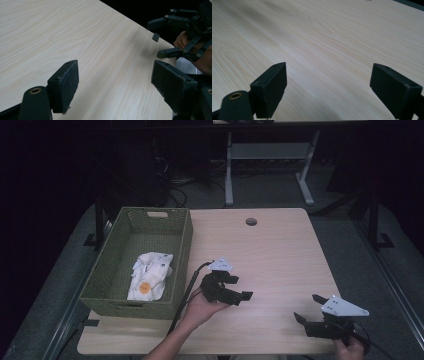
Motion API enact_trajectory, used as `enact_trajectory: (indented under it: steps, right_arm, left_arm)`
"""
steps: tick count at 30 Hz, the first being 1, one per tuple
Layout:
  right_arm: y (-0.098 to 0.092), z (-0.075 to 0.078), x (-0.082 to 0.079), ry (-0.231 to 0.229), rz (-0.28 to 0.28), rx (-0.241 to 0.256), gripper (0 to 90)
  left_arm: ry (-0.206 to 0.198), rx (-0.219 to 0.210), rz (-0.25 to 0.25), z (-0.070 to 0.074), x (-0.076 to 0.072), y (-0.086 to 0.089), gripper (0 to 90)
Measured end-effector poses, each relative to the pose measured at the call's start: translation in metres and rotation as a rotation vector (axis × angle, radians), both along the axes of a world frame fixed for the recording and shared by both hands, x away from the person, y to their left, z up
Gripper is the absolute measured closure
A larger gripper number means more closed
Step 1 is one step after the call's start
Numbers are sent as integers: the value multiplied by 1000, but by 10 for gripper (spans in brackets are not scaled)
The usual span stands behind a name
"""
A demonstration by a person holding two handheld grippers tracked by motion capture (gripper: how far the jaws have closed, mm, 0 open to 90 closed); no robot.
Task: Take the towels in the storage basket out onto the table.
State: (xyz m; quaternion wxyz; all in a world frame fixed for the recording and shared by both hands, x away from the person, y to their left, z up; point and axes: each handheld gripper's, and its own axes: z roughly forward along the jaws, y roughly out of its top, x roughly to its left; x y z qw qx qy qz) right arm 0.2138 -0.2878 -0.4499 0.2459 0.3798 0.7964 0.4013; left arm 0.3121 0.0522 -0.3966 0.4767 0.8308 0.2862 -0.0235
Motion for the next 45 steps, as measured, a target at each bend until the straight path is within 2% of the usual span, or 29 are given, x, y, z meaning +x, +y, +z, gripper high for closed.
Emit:
enact_trajectory:
  steps: [9, 16, 24, 31, 33, 37, 39, 40, 45]
  right_arm:
    - [0, 0, 0, -2, 6, 1, 137]
    - [1, 0, 0, -2, 12, -1, 137]
    - [1, 0, 0, -1, 13, 0, 137]
    - [2, 0, 0, 0, 17, -3, 137]
    - [2, 0, 0, -3, 17, -2, 137]
    - [1, 0, 0, 2, 11, 2, 137]
    - [1, 0, 0, 0, 13, -1, 137]
    - [1, 0, 0, -2, 14, -2, 137]
    - [2, 0, 0, -3, 17, -1, 137]
  left_arm:
    - [-27, 5, -8, 19, 4, 10, 221]
    - [-51, 20, -25, 43, 7, 24, 222]
    - [-63, 31, -36, 64, 9, 40, 226]
    - [-58, 32, -46, 72, 14, 52, 220]
    - [-48, 19, -51, 75, 18, 58, 220]
    - [-44, 33, -59, 80, 23, 66, 217]
    - [-44, 30, -58, 80, 24, 68, 217]
    - [-28, 12, -55, 81, 26, 73, 217]
    - [-31, 30, -49, 85, 28, 83, 217]
